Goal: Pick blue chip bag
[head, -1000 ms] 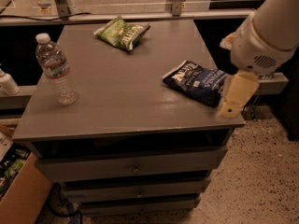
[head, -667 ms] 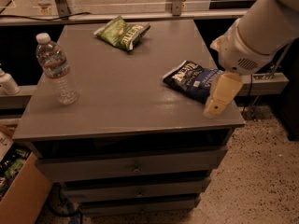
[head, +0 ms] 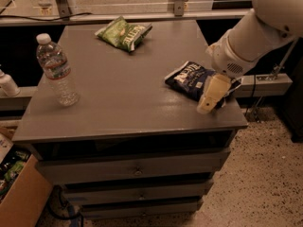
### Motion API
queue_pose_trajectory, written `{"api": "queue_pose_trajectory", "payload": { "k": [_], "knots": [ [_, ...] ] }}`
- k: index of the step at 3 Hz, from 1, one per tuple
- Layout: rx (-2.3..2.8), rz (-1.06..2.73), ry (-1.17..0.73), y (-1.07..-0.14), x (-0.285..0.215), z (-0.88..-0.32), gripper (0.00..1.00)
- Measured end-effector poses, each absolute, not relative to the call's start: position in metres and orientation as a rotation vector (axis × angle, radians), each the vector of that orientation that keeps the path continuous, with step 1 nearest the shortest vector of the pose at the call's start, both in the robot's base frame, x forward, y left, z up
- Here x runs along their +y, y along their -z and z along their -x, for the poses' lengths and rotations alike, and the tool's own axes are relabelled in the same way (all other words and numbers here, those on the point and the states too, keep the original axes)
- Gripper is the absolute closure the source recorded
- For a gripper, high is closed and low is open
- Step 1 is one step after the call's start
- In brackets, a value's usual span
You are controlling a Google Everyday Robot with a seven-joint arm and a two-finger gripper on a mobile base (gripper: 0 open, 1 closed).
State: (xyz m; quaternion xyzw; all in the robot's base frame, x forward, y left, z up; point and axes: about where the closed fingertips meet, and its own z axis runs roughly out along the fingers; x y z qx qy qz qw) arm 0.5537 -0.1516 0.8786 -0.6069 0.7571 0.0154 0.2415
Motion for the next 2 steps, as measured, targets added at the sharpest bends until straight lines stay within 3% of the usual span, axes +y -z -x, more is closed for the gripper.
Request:
{"api": "queue_pose_trajectory", "payload": {
  "k": [2],
  "knots": [
    [2.1, 1.619, -0.121, -0.834, -0.148, -0.6, 0.0]
  ]
}}
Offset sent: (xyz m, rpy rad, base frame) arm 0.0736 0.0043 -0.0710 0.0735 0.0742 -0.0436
